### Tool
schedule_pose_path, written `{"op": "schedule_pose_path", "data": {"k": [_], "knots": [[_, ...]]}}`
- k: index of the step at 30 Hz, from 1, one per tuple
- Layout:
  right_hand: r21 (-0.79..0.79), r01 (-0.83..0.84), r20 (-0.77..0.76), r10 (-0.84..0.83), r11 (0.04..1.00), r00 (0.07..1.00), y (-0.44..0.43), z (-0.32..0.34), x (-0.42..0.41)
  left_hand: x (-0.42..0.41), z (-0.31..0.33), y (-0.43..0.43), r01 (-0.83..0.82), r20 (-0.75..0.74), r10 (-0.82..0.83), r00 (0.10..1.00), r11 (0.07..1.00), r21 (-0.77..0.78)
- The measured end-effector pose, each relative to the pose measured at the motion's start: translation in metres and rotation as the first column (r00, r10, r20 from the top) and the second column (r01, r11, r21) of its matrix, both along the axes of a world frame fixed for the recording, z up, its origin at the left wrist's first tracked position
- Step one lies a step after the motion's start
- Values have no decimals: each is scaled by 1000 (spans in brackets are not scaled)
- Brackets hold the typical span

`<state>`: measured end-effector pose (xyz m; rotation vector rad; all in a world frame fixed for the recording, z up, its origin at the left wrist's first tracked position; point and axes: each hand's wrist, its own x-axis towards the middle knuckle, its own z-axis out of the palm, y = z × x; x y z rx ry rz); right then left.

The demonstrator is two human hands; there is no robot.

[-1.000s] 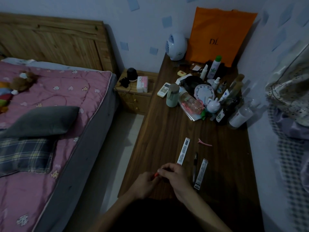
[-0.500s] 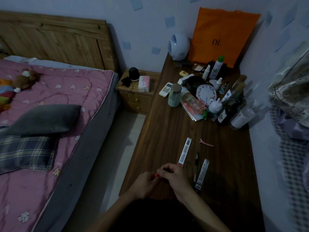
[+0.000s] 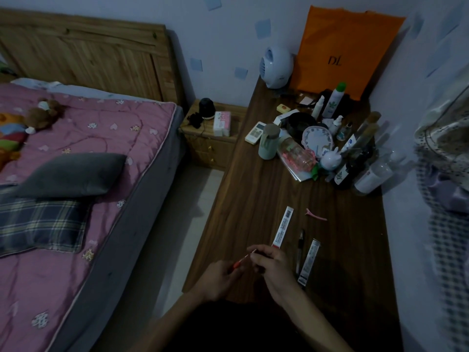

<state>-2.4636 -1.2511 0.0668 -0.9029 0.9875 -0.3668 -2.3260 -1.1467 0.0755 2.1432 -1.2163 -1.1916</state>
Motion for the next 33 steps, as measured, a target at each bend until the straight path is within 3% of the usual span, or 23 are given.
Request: {"op": "schedule_pose_path", "data": {"k": [4, 8, 13, 19, 26, 33], "knots": [[-4, 49, -54, -49, 999, 997, -6, -4, -5, 3, -8, 3, -9, 35, 8, 999, 1000, 20], [-139, 26, -249, -61, 990, 967, -10, -19, -11, 6, -19, 7, -47, 54, 44, 998, 998, 39], [-371, -236, -511, 15, 898, 860, -11, -45, -21, 15, -35, 6, -135, 13, 135, 991, 988, 77], [-384, -481, -726, 64, 788, 685, -9, -67, -22, 19, -47, 4, -137, -61, 143, 988, 985, 101], [-401, -663, -846, 22, 632, 532, -8, -79, -8, 21, -49, -8, -145, -111, 156, 982, 985, 95], [-392, -729, -875, 16, 561, 483, -9, -86, -1, 21, -52, -16, -184, -168, 191, 967, 981, 55]]}}
